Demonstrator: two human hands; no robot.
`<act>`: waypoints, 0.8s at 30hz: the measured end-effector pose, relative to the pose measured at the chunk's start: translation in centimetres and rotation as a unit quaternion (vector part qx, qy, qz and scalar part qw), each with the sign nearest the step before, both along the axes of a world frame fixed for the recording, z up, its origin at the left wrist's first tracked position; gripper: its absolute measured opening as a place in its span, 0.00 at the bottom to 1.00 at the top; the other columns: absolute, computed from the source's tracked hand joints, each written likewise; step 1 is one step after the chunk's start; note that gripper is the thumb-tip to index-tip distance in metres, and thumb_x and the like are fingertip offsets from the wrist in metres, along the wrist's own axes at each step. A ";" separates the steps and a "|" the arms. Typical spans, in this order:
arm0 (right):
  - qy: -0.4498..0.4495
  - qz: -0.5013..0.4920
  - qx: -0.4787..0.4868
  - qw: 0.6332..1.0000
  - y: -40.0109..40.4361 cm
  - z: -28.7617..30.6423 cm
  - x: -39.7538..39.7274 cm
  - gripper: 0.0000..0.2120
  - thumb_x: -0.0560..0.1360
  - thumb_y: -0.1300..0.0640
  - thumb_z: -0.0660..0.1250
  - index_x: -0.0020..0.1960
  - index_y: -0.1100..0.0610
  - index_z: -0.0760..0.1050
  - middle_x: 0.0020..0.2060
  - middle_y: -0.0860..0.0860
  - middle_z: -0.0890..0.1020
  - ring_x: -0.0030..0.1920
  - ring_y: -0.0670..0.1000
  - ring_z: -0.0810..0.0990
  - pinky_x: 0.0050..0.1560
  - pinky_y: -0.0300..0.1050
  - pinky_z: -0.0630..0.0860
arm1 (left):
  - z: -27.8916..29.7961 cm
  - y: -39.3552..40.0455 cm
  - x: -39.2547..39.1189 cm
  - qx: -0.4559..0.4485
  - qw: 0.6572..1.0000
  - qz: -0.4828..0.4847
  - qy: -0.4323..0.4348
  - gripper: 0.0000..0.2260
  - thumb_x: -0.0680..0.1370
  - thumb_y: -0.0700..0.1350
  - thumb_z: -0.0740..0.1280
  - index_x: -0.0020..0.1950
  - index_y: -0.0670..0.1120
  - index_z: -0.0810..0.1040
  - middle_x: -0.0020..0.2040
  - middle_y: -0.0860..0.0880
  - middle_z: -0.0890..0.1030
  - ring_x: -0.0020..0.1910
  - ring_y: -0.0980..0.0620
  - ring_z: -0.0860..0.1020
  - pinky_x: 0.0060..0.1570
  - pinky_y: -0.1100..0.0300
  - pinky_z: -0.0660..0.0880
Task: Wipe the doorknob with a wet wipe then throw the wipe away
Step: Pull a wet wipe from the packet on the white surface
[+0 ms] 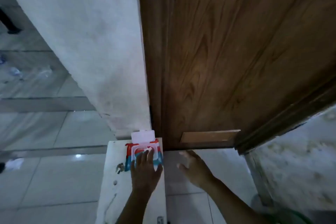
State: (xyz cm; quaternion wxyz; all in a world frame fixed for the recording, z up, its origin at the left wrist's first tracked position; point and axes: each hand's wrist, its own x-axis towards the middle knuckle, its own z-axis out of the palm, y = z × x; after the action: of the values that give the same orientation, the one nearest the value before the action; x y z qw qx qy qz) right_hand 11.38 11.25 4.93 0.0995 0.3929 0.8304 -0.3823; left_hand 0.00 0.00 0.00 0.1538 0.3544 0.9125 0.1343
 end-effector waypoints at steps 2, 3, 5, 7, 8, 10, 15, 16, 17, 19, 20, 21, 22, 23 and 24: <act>-0.003 0.009 0.008 1.000 -0.2 -1.4 -1.5 0.22 0.77 0.53 0.60 0.69 0.54 0.62 0.70 0.52 0.67 0.69 0.51 0.66 0.68 0.43 0.64 | -1.2 -0.1 -1.4 0.011 0.999 -0.023 0.028 0.27 0.58 0.47 0.80 0.55 0.42 0.80 0.52 0.41 0.83 0.52 0.38 0.81 0.47 0.38 0.78; -0.007 0.017 0.011 1.000 -0.6 -2.1 -2.1 0.22 0.77 0.53 0.60 0.69 0.54 0.62 0.69 0.52 0.68 0.68 0.51 0.67 0.67 0.43 0.65 | -2.1 -0.4 -1.9 0.011 0.999 -0.028 0.044 0.27 0.57 0.46 0.81 0.53 0.42 0.80 0.50 0.41 0.84 0.50 0.38 0.81 0.45 0.39 0.79; -0.011 0.025 0.006 1.000 -1.1 -3.2 -3.3 0.20 0.77 0.54 0.60 0.67 0.55 0.64 0.67 0.52 0.70 0.66 0.52 0.70 0.65 0.43 0.67 | -2.7 -0.3 -3.3 0.021 0.997 -0.040 0.060 0.27 0.57 0.47 0.80 0.54 0.43 0.78 0.51 0.41 0.83 0.50 0.39 0.81 0.46 0.40 0.78; -0.003 0.031 0.003 1.000 -1.8 -4.6 -4.4 0.18 0.77 0.54 0.60 0.65 0.55 0.66 0.64 0.53 0.73 0.63 0.52 0.72 0.64 0.44 0.70 | -3.9 -0.3 -4.2 0.034 0.996 -0.048 0.069 0.27 0.59 0.48 0.79 0.56 0.43 0.76 0.53 0.41 0.82 0.52 0.39 0.81 0.48 0.40 0.77; 0.005 0.035 0.008 0.999 -1.9 -4.9 -4.9 0.17 0.76 0.54 0.61 0.64 0.55 0.67 0.63 0.53 0.74 0.61 0.52 0.74 0.63 0.45 0.71 | -4.1 -0.2 -4.6 0.032 0.994 -0.057 0.085 0.28 0.59 0.48 0.79 0.56 0.43 0.77 0.54 0.40 0.82 0.52 0.38 0.80 0.48 0.40 0.76; 0.016 0.036 0.010 0.999 -2.4 -5.9 -5.9 0.17 0.76 0.55 0.62 0.63 0.55 0.68 0.62 0.54 0.75 0.60 0.53 0.75 0.61 0.44 0.73 | -4.7 0.0 -5.3 0.020 0.991 -0.086 0.096 0.29 0.58 0.47 0.80 0.57 0.43 0.78 0.55 0.40 0.82 0.52 0.38 0.80 0.48 0.40 0.76; 0.041 0.051 0.030 0.997 -3.6 -7.3 -7.6 0.16 0.76 0.55 0.62 0.63 0.55 0.69 0.64 0.54 0.73 0.63 0.55 0.73 0.66 0.49 0.71 | -5.8 -0.3 -6.9 0.053 0.988 -0.116 0.088 0.24 0.59 0.45 0.79 0.53 0.43 0.80 0.53 0.39 0.82 0.49 0.36 0.81 0.44 0.39 0.78; 0.042 0.046 0.039 0.997 -3.7 -7.4 -7.7 0.17 0.76 0.55 0.62 0.64 0.56 0.69 0.64 0.54 0.73 0.62 0.55 0.73 0.66 0.48 0.70 | -5.9 -0.5 -7.1 0.066 0.989 -0.107 0.080 0.23 0.61 0.46 0.79 0.53 0.42 0.79 0.52 0.38 0.82 0.48 0.36 0.81 0.44 0.39 0.79; 0.041 0.043 0.049 0.997 -3.8 -7.6 -7.7 0.16 0.76 0.55 0.62 0.63 0.56 0.69 0.64 0.54 0.73 0.62 0.55 0.73 0.66 0.47 0.70 | -5.9 -0.7 -7.2 0.066 0.990 -0.104 0.069 0.21 0.63 0.46 0.77 0.53 0.42 0.78 0.52 0.38 0.82 0.48 0.36 0.81 0.44 0.39 0.79; 0.037 0.039 0.061 0.997 -3.9 -7.8 -7.8 0.17 0.76 0.55 0.62 0.64 0.56 0.69 0.64 0.55 0.73 0.62 0.56 0.73 0.66 0.46 0.69 | -5.6 -1.1 -7.2 0.068 0.992 -0.087 0.060 0.20 0.66 0.47 0.75 0.54 0.41 0.77 0.53 0.37 0.81 0.48 0.36 0.81 0.45 0.40 0.79; 0.033 0.038 0.063 0.997 -4.0 -7.9 -7.9 0.17 0.76 0.54 0.62 0.64 0.56 0.69 0.65 0.55 0.72 0.62 0.56 0.72 0.66 0.46 0.69 | -5.5 -1.2 -7.2 0.068 0.993 -0.076 0.056 0.20 0.66 0.47 0.75 0.54 0.40 0.77 0.54 0.38 0.81 0.49 0.37 0.81 0.46 0.40 0.79; 0.032 0.037 0.065 0.997 -4.0 -8.0 -7.9 0.18 0.76 0.54 0.63 0.64 0.56 0.69 0.65 0.54 0.72 0.63 0.55 0.72 0.66 0.47 0.69 | -5.3 -1.2 -7.1 0.062 0.994 -0.069 0.050 0.19 0.66 0.46 0.75 0.54 0.40 0.78 0.53 0.38 0.81 0.49 0.37 0.81 0.47 0.41 0.79; 0.030 0.034 0.063 0.997 -4.1 -8.0 -8.0 0.18 0.76 0.54 0.63 0.65 0.56 0.68 0.65 0.54 0.71 0.63 0.55 0.71 0.67 0.47 0.69 | -5.2 -1.3 -7.1 0.057 0.995 -0.067 0.046 0.18 0.66 0.45 0.75 0.53 0.40 0.78 0.52 0.38 0.82 0.48 0.37 0.81 0.47 0.41 0.79; 0.030 0.032 0.063 0.997 -4.2 -8.0 -8.1 0.18 0.76 0.54 0.63 0.65 0.56 0.68 0.65 0.54 0.71 0.63 0.55 0.71 0.67 0.47 0.68 | -5.0 -1.2 -7.2 0.047 0.995 -0.071 0.046 0.18 0.65 0.44 0.76 0.52 0.39 0.78 0.51 0.38 0.82 0.47 0.38 0.81 0.47 0.42 0.80; 0.029 0.030 0.063 0.997 -4.2 -8.0 -8.2 0.18 0.76 0.54 0.63 0.65 0.56 0.68 0.65 0.54 0.71 0.63 0.55 0.71 0.67 0.47 0.68 | -5.1 -1.2 -7.2 0.037 0.995 -0.078 0.057 0.18 0.64 0.44 0.77 0.51 0.39 0.79 0.49 0.39 0.83 0.45 0.38 0.82 0.46 0.43 0.79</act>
State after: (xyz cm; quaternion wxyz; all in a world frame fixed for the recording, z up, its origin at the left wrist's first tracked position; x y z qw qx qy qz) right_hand 3.23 7.06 -3.03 0.0618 0.3625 0.8668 -0.3368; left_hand -7.25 -1.16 -5.08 0.0986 0.4373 0.8836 0.1353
